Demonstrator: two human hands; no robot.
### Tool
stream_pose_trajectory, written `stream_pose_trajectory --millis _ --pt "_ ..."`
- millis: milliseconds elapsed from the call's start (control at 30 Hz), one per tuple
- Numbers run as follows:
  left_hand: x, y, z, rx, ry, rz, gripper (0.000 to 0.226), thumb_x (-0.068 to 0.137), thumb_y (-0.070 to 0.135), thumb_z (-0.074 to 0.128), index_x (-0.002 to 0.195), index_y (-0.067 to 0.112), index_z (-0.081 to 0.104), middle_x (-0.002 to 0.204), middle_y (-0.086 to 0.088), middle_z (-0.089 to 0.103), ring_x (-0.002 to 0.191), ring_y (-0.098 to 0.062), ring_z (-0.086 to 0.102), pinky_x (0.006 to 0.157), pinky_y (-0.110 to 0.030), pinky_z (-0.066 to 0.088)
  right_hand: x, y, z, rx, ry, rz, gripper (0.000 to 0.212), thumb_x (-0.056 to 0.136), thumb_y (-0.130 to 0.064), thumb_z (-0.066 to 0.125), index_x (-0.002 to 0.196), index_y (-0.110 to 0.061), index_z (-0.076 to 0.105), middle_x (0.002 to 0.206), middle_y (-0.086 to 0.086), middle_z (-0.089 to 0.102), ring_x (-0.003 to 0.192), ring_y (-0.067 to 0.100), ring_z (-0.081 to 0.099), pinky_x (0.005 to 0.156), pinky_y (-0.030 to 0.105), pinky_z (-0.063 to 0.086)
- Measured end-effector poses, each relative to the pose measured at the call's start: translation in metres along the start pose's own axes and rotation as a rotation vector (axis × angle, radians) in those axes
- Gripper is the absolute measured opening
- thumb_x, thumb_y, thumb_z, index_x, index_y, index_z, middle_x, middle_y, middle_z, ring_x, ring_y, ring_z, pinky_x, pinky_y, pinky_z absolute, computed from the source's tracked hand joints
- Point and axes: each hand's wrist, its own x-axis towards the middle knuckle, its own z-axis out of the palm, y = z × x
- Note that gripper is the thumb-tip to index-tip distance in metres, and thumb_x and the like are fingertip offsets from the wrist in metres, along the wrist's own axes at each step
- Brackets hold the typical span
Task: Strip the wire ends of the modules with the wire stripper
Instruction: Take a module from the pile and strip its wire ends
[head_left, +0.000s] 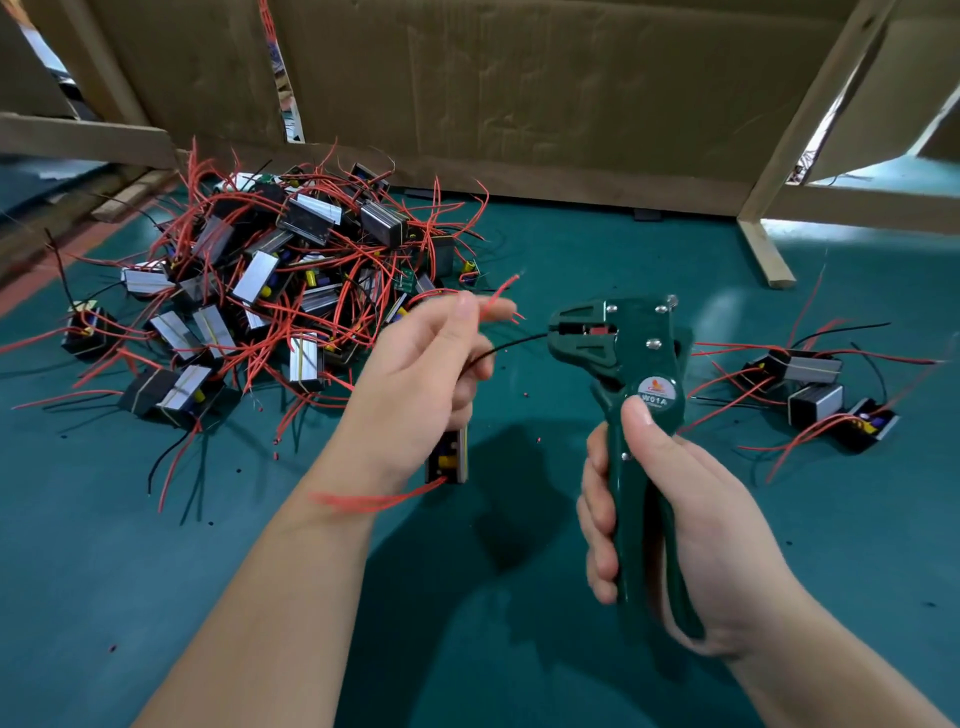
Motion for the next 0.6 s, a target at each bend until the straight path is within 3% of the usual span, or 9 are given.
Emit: stream_pose_trajectory --millis 100,167,233,367,467,533,600 --pt "0.000 -0.004 0.004 0.014 -0.026 -0.067 0.031 0.102 0.015 0.035 0.097 0.010 0.065 0.063 -0.001 0.031 0.044 -0.005 0.018 0.042 -0.018 0.015 0.002 -0.002 -0.001 0.126 -0.075 0.025 0.042 0.061 -0.051 0.075 0.076 -0.013 0.064 0.064 0.012 0.054 0.046 0.026 0.051 0.045 0.035 0.047" --pt "0.000 -0.005 0.006 -0.024 -0.006 -0.072 0.032 0.102 0.013 0.035 0.092 0.010 0.065 0.065 -0.005 0.022 0.048 -0.008 0.015 0.044 -0.021 0.015 0.004 -0.004 -0.004 0.236 -0.151 -0.015 0.051 0.055 -0.046 0.083 0.088 -0.009 0.068 0.088 0.021 0.062 0.062 0.032 0.060 0.058 0.044 0.053" --pt "0.001 -0.004 0.007 -0.125 0.029 -0.104 0.032 0.102 0.014 0.035 0.086 0.009 0.062 0.064 -0.003 0.023 0.047 -0.008 0.016 0.042 -0.017 0.019 0.007 -0.005 -0.007 0.288 -0.182 -0.016 0.060 0.053 -0.043 0.084 0.097 -0.004 0.068 0.108 0.025 0.058 0.071 0.038 0.063 0.067 0.051 0.054" --pt "0.001 -0.004 0.012 -0.452 0.049 -0.213 0.030 0.102 0.017 0.035 0.081 0.011 0.055 0.058 0.005 0.034 0.044 -0.004 0.022 0.039 -0.014 0.026 0.007 0.001 -0.006 0.297 -0.335 0.155 0.067 0.057 -0.038 0.084 0.110 -0.001 0.066 0.092 0.020 0.061 0.074 0.038 0.063 0.074 0.053 0.053" --pt "0.003 -0.007 0.014 -0.559 0.094 -0.234 0.029 0.102 0.018 0.035 0.081 0.013 0.053 0.058 0.005 0.039 0.044 -0.005 0.030 0.044 -0.016 0.034 0.007 0.005 -0.001 0.274 -0.395 0.194 0.067 0.060 -0.035 0.083 0.115 -0.002 0.065 0.085 0.019 0.061 0.075 0.036 0.063 0.076 0.051 0.053" --pt "0.006 -0.011 0.012 -0.481 0.140 -0.191 0.032 0.102 0.016 0.035 0.078 0.015 0.055 0.062 0.007 0.049 0.051 -0.006 0.043 0.056 -0.019 0.039 0.007 0.004 -0.001 0.269 -0.394 0.173 0.068 0.059 -0.032 0.083 0.117 -0.002 0.065 0.088 0.018 0.061 0.075 0.036 0.064 0.076 0.051 0.053" --pt "0.008 -0.015 0.005 -0.172 0.226 -0.105 0.035 0.102 0.014 0.037 0.078 0.020 0.062 0.073 0.011 0.062 0.067 -0.005 0.054 0.068 -0.022 0.042 0.008 0.003 -0.004 0.290 -0.348 0.115 0.072 0.056 -0.029 0.085 0.119 0.000 0.063 0.093 0.019 0.060 0.075 0.036 0.064 0.074 0.052 0.053"
